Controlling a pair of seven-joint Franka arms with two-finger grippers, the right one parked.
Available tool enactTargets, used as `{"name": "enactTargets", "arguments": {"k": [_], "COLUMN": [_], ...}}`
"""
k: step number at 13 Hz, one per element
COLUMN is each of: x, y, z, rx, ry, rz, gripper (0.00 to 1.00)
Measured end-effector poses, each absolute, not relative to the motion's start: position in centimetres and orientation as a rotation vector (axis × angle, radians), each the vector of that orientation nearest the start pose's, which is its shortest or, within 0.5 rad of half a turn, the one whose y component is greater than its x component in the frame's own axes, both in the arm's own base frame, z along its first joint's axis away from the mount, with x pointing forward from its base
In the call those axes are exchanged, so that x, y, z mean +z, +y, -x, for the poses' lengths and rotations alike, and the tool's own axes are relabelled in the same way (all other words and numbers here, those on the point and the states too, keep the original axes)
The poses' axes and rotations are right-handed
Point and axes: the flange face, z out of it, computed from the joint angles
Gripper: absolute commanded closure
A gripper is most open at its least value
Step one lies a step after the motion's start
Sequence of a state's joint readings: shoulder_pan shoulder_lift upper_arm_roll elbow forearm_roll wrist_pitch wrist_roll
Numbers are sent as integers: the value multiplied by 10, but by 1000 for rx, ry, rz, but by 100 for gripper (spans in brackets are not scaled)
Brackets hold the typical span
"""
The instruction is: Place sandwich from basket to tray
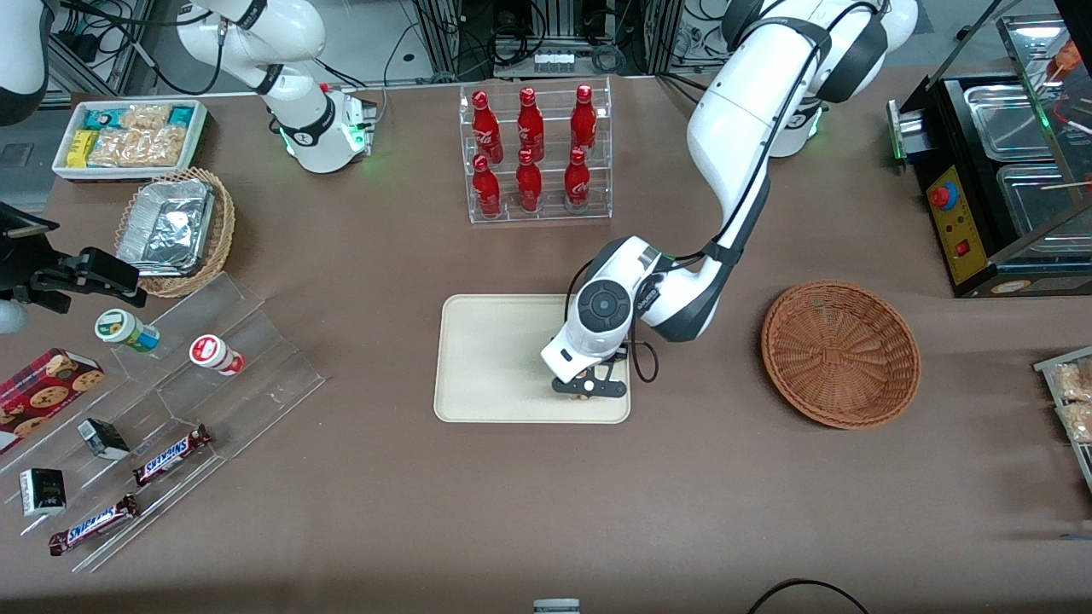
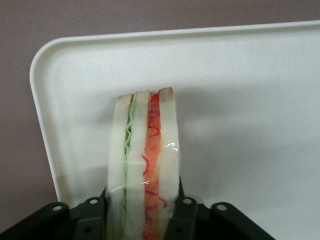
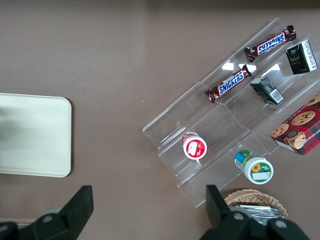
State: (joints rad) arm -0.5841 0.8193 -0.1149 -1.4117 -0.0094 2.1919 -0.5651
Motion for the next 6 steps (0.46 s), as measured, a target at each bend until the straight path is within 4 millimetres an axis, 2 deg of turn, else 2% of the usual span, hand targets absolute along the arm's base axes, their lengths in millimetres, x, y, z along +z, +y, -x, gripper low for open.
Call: {"name": "enactTargets", "arguments": {"k": [1,3,4,5,6], "x": [215,229,242,265,298], "y": [-455,-453,-448,-436,-413], "z": [-567,-572,-576,-585,-598], "rx": [122,127,138,140,136], "ry": [150,143,128,94,41], "rz": [3192,3184,3174,3165,3156], "gripper": [0,0,0,0,0]}}
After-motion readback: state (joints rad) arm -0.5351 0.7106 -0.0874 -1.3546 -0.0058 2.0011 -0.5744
